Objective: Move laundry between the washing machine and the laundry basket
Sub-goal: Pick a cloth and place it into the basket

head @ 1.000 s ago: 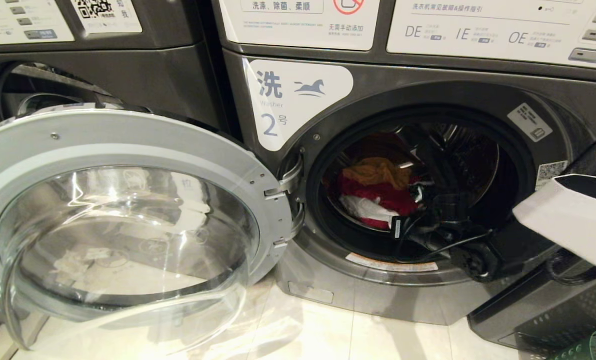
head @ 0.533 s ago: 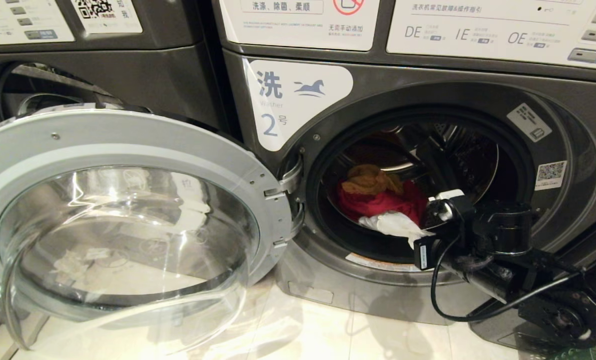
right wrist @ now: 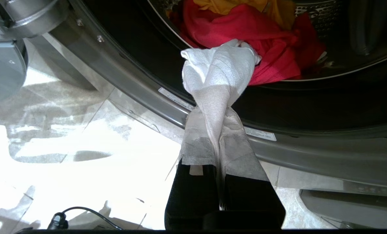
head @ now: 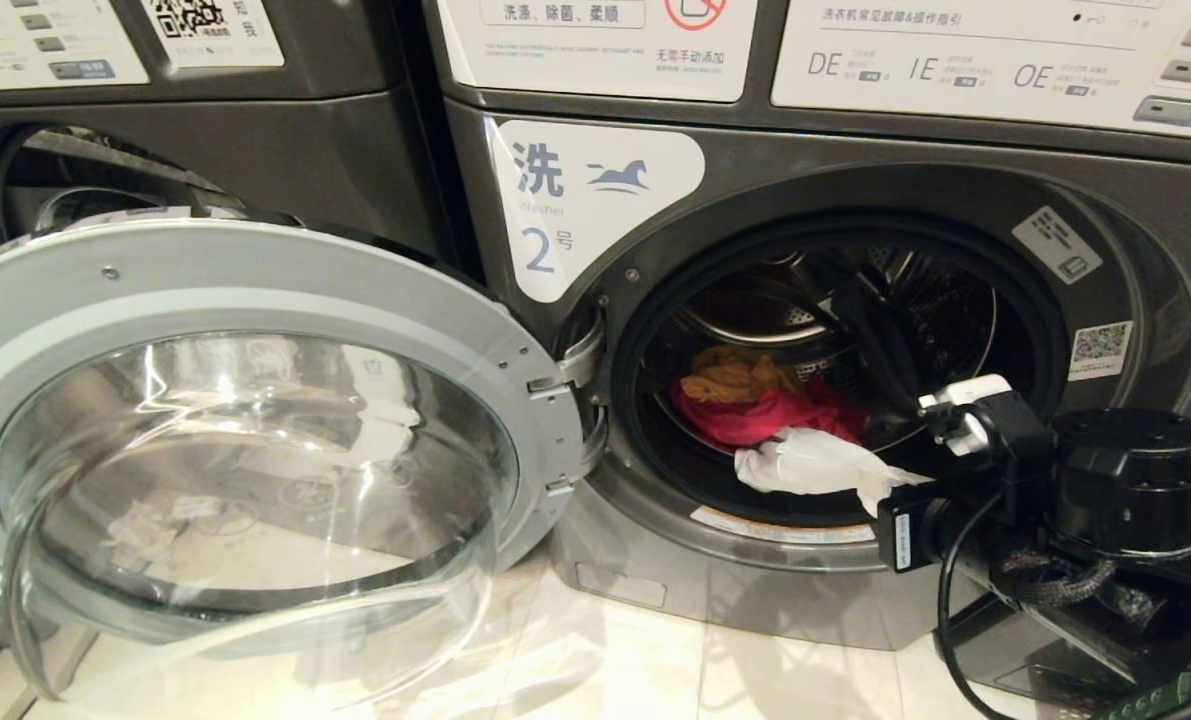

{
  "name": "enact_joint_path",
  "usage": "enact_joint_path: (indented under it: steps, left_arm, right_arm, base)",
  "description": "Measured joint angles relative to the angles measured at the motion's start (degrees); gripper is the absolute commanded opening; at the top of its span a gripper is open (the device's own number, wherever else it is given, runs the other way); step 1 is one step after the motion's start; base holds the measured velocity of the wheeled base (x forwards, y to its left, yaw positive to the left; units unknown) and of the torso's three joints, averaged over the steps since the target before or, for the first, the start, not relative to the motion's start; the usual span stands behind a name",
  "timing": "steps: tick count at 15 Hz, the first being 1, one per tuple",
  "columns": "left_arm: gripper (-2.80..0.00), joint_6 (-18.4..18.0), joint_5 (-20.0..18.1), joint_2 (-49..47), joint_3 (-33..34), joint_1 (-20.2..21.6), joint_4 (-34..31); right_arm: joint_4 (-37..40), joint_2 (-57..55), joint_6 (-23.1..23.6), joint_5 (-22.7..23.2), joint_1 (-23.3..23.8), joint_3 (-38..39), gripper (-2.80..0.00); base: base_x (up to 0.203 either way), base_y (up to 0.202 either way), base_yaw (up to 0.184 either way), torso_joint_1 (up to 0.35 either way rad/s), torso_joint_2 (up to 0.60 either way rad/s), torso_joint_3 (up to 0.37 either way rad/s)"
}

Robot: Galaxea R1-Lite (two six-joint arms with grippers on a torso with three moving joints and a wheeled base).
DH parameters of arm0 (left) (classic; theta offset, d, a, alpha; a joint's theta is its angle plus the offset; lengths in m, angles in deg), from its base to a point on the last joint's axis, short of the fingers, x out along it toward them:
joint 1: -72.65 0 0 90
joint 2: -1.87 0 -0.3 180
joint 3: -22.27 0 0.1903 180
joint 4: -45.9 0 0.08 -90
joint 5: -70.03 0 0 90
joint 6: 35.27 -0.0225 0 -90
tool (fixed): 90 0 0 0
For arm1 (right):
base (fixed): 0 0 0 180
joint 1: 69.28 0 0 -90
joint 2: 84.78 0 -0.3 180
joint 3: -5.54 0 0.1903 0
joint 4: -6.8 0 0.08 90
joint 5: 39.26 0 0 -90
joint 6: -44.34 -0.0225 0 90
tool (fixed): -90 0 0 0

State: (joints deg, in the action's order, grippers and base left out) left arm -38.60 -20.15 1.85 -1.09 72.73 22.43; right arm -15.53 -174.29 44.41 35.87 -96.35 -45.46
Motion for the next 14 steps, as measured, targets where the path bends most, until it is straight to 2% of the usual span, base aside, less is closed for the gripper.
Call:
enact_joint_path:
  steps: [7, 14]
  left_arm:
    - [-2.8, 0.0, 0.02, 0.0, 0.0, 0.0, 0.0]
    - [-2.8, 0.02, 0.0, 0.0, 0.0, 0.0, 0.0]
  right_arm:
    - [0.41, 6.75, 0.02, 0.74, -0.38, 1.84, -2.8]
    - [5.79, 14.0, 0.04, 0.21, -0.38, 3.21, -2.8]
  base:
    - [0.0, 0.0, 0.0, 0.0, 0.0, 0.0]
    - [0.0, 0.0, 0.0, 0.0, 0.0, 0.0]
